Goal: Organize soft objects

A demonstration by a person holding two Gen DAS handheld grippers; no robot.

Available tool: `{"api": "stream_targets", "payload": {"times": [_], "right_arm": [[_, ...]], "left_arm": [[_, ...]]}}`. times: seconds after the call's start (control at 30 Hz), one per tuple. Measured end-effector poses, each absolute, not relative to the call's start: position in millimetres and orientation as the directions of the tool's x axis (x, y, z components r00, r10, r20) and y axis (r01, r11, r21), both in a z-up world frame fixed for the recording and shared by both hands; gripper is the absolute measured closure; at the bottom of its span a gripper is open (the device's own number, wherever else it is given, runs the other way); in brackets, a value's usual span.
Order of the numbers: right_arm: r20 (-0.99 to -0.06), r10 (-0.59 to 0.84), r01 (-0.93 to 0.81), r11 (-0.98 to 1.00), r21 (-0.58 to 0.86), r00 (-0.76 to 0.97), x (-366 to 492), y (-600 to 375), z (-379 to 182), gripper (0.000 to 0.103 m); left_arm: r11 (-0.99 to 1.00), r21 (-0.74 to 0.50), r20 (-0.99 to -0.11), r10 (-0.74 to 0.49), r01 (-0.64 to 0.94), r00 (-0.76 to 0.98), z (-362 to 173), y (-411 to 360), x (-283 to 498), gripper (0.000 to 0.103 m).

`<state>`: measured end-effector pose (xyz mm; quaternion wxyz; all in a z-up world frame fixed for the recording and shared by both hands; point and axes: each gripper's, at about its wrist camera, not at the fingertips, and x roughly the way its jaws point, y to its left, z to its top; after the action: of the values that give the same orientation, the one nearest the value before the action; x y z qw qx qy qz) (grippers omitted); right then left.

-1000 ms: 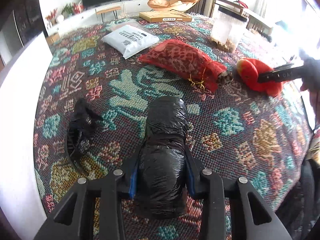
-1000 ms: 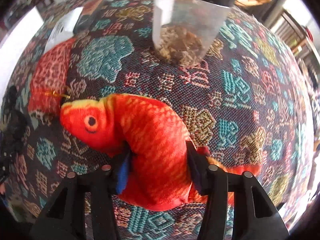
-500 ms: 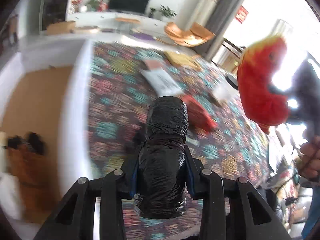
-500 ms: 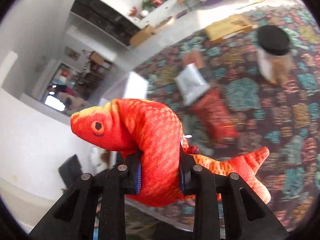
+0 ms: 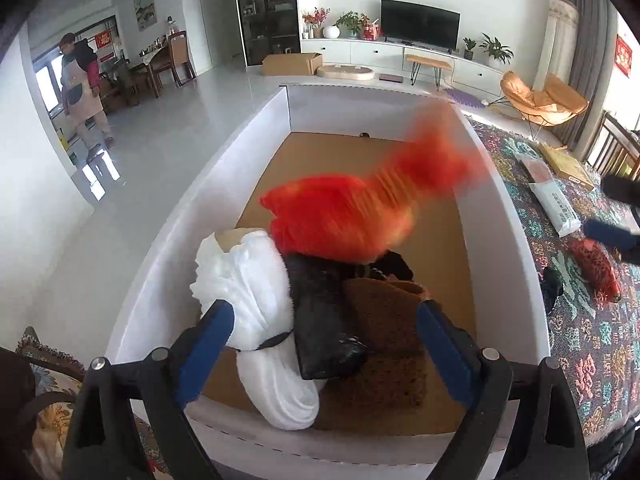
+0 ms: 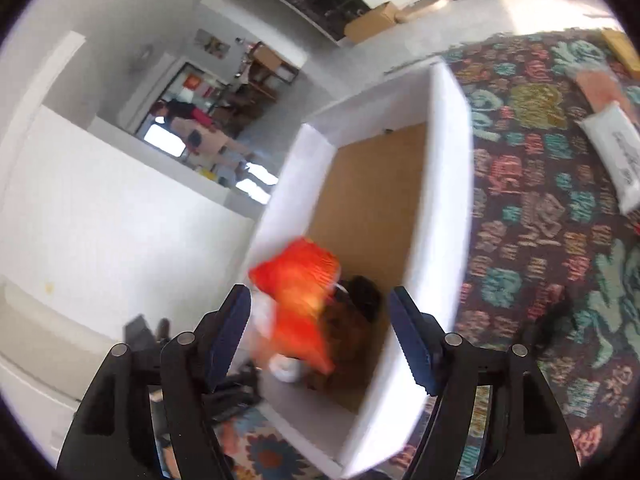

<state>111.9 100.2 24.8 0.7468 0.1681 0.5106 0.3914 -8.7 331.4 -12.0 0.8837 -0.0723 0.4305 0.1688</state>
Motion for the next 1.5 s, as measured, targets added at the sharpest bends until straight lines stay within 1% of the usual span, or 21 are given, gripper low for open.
{"api": "stream_targets", "payload": {"times": [0.07, 0.17, 0.23, 0.3, 0.37, 0.43, 0.47, 0.5, 0.53, 0.57, 0.6, 0.63, 0.67, 0.7, 0.77, 0.87, 1.5], "right_arm": [[-0.720, 0.631, -0.384, 0.765, 0.516, 0.290, 105, 46, 0, 0.029], [-0.799, 0.400, -0.273, 0.913, 0.303, 0.449, 91, -33, -35, 0.029], [-0.819, 0.258, -0.174, 0.965, 0.196, 0.512, 79, -80, -53, 0.029], [-0.832, 0.143, -0.088, 0.990, 0.113, 0.536, 72, -113, -62, 0.029], [-0.825, 0.078, -0.033, 0.997, 0.072, 0.559, 74, -133, -64, 0.029], [-0.834, 0.029, 0.010, 0.999, 0.041, 0.551, 80, -144, -74, 0.029], [-0.852, 0.014, 0.031, 0.999, 0.035, 0.523, 84, -145, -81, 0.027], [-0.825, 0.001, 0.023, 1.000, 0.017, 0.565, 83, -144, -82, 0.025], [-0.820, -0.017, 0.015, 1.000, -0.010, 0.573, 84, -140, -86, 0.021], [-0.804, -0.019, 0.014, 1.000, -0.013, 0.594, 82, -140, -87, 0.019], [-0.802, -0.009, 0.018, 1.000, 0.002, 0.597, 82, -142, -87, 0.019], [-0.803, 0.002, 0.019, 1.000, 0.017, 0.596, 83, -145, -87, 0.018], [-0.802, 0.008, 0.018, 1.000, 0.024, 0.597, 85, -147, -86, 0.018], [-0.802, 0.007, 0.018, 1.000, 0.022, 0.597, 85, -147, -86, 0.018], [-0.804, -0.003, 0.014, 1.000, 0.006, 0.594, 88, -146, -86, 0.018], [-0.804, -0.001, 0.012, 1.000, 0.008, 0.595, 88, -145, -86, 0.018], [-0.802, 0.001, 0.012, 1.000, 0.009, 0.597, 86, -145, -87, 0.018]], "left_arm": [[0.950, -0.050, -0.777, 0.157, -0.309, 0.610, -12, 318, -4, 0.011], [0.978, -0.127, -0.763, 0.010, -0.165, 0.647, -6, 278, 2, 0.011], [0.988, -0.149, -0.764, -0.083, -0.050, 0.639, -6, 235, 11, 0.011], [0.984, -0.163, -0.776, -0.170, 0.067, 0.608, -12, 189, 18, 0.009], [0.975, -0.167, -0.803, -0.222, 0.149, 0.553, -32, 147, 24, 0.008], [0.967, -0.175, -0.829, -0.247, 0.187, 0.501, -62, 118, 35, 0.008], [0.967, -0.176, -0.851, -0.243, 0.183, 0.466, -81, 108, 44, 0.008], [0.970, -0.173, -0.872, -0.230, 0.169, 0.432, -98, 99, 55, 0.008], [0.972, -0.170, -0.885, -0.222, 0.159, 0.410, -112, 88, 66, 0.008], [0.977, -0.141, -0.886, -0.195, 0.158, 0.421, -120, 79, 73, 0.006], [0.982, -0.078, -0.865, -0.153, 0.173, 0.477, -118, 70, 75, 0.005], [0.982, -0.038, -0.863, -0.127, 0.187, 0.490, -120, 63, 80, 0.005], [0.980, -0.028, -0.870, -0.121, 0.198, 0.479, -123, 54, 87, 0.005], [0.980, -0.022, -0.873, -0.116, 0.199, 0.475, -125, 47, 96, 0.002], [0.980, 0.006, -0.861, -0.097, 0.200, 0.499, -129, 36, 113, 0.000], [0.981, 0.000, -0.825, -0.110, 0.195, 0.554, -132, 32, 125, 0.000], [0.982, 0.000, -0.819, -0.110, 0.191, 0.563, -133, 35, 128, 0.000]]}}
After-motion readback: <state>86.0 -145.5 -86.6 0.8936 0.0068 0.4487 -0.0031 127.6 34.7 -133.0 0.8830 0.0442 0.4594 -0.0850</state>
